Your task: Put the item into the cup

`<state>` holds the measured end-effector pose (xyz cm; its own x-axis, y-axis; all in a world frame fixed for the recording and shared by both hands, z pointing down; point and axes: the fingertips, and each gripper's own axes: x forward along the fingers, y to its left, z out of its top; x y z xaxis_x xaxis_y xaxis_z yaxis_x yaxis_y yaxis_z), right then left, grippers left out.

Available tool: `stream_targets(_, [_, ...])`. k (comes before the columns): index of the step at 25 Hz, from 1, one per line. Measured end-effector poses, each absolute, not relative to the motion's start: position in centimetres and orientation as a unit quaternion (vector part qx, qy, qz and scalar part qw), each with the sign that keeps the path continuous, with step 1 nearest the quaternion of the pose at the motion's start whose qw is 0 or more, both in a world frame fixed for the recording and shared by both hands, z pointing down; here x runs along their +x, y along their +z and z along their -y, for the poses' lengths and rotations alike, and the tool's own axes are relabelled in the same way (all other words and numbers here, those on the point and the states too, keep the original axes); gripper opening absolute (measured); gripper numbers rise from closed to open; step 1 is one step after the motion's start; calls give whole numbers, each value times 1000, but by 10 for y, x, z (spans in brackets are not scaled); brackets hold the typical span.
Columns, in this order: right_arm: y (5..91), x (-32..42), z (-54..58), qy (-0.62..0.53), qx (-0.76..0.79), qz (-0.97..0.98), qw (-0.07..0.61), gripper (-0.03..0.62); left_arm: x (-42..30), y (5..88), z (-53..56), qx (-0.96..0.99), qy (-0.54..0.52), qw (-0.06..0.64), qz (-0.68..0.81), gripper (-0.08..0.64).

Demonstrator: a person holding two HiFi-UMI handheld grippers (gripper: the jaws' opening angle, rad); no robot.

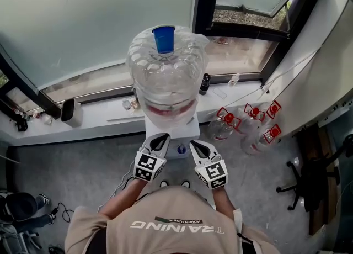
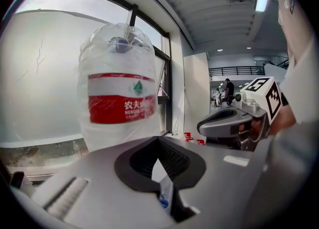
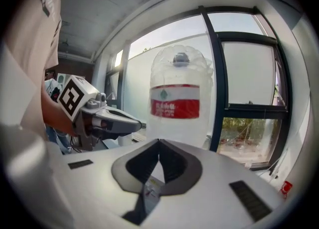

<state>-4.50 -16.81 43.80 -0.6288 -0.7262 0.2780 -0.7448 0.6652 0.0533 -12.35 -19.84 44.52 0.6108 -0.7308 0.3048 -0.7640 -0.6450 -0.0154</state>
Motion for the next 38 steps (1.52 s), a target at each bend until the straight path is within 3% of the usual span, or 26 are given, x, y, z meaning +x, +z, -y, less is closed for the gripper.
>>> stream_targets(16, [345,-55,193,-36,439,894,75,11,-148,347,216,889,44,-3,456,8])
stream_targets(38, [363,-45,191,-33,451,888,81,11,-144,361,207,890,57,14,452,8])
